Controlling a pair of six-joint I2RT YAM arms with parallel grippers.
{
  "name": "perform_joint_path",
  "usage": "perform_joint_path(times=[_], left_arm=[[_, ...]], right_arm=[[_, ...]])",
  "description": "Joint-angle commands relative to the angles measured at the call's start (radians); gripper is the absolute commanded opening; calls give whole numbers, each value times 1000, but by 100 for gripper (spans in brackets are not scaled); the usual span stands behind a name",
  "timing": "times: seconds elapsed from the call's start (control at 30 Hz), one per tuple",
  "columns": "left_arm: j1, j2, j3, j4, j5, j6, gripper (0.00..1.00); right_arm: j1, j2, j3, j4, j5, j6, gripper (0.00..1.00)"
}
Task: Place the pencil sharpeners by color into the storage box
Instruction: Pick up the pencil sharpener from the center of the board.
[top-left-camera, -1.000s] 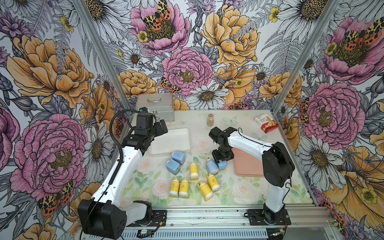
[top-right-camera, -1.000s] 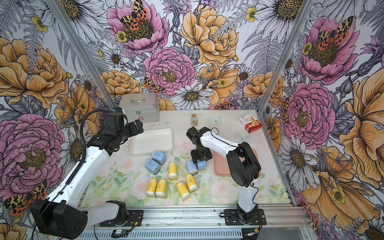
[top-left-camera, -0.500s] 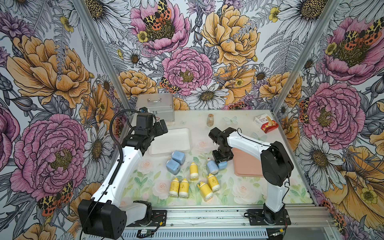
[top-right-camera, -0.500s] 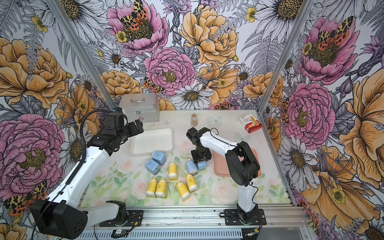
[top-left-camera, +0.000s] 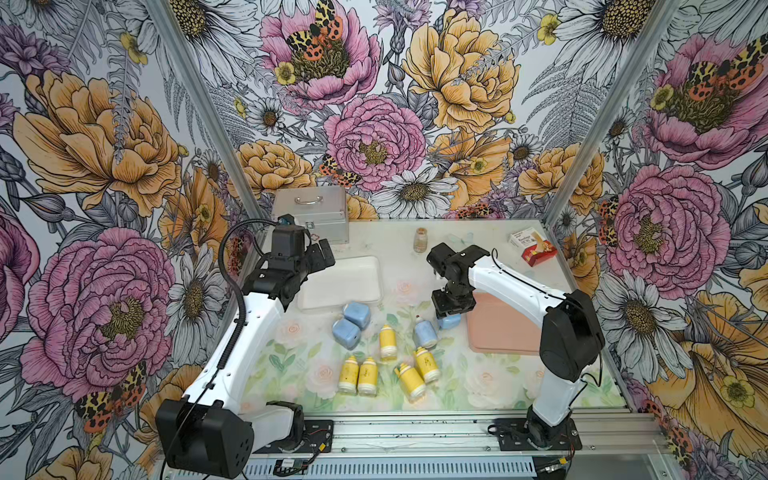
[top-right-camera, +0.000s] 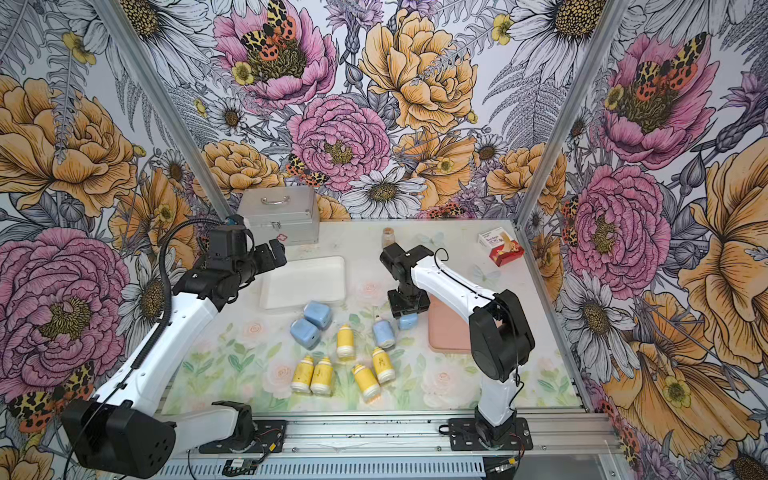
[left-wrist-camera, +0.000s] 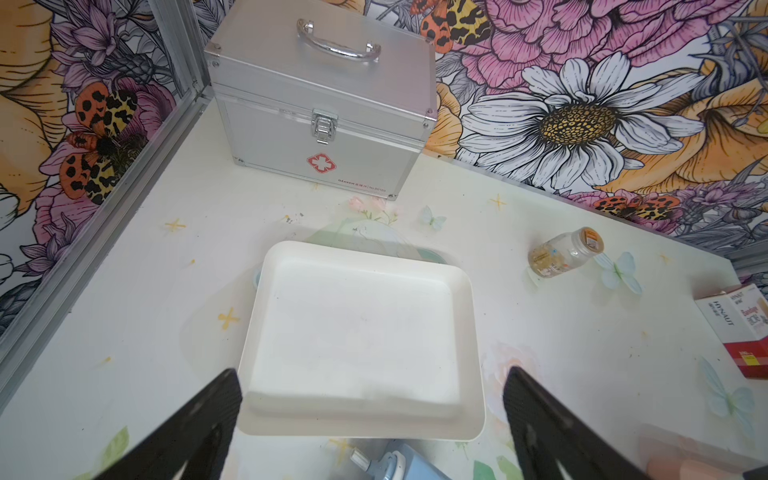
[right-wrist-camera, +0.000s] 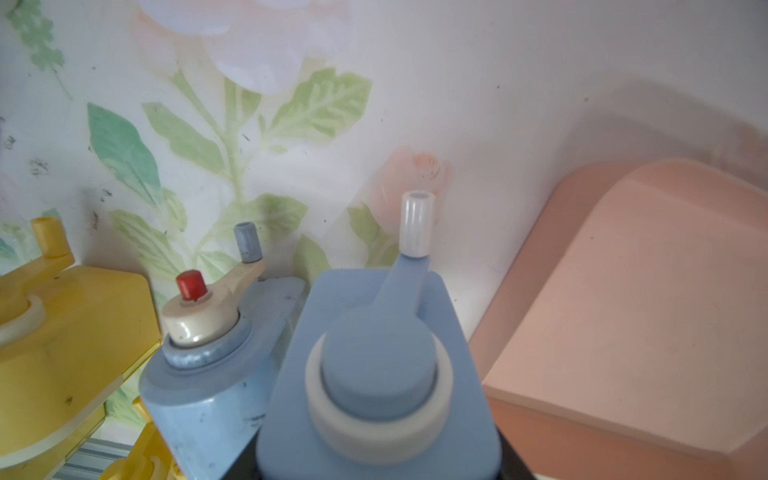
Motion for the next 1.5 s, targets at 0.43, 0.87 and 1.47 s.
perform_joint_path(times=[0.43,0.87,1.47], left_arm=[[9,-13,-5,-2,19,-6,99],[7,-8,-4,-3,26,-7,99],[4,-5,-4,-3,29,-8,99]], right_arm=[[-118,-174,-32,-144,124,-26,30],[-166,-182,-166,-79,136,-22,29],[-172,-139,-297,45,68,34,29]])
